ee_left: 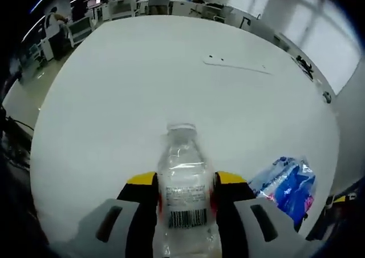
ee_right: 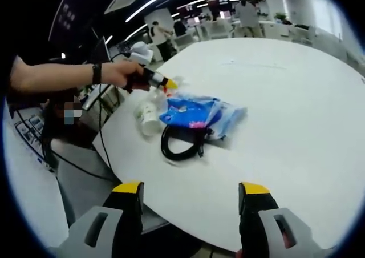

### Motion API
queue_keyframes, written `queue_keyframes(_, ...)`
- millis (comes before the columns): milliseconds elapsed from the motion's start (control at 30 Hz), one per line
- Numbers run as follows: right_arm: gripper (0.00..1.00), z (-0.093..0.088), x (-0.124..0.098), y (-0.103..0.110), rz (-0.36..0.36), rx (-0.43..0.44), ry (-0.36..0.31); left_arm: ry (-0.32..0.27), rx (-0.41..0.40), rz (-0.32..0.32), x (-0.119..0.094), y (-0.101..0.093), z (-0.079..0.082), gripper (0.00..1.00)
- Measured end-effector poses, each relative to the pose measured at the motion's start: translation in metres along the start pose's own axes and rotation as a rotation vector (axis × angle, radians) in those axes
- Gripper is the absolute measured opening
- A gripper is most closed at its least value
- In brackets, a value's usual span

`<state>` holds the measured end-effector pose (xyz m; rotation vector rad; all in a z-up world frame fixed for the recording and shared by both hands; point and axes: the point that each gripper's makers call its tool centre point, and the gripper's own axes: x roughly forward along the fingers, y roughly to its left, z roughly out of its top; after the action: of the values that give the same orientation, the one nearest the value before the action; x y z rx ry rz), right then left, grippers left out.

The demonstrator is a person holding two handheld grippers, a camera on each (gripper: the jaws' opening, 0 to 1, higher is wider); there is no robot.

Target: Arrange the tabletop items into an orderly group along one side of the table until the central work area is clear of visible clutter.

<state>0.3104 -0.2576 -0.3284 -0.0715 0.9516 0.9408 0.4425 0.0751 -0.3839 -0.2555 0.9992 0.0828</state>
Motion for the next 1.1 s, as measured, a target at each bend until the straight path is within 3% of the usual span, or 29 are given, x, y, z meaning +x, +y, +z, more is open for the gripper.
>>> queue_keyframes(433, 0.69, 0.0, 0.004, -0.001, 0.002, 0.002, -0.002, -0.004, -0.011, -0.017, -0.001, 0.011, -0.002, 0.37)
queue_keyframes(1100, 0.68, -0.002, 0.003, 0.008, 0.012, 0.015, -0.014, -0.083, -0.058, -0.002, -0.013, 0.038, -0.001, 0.36)
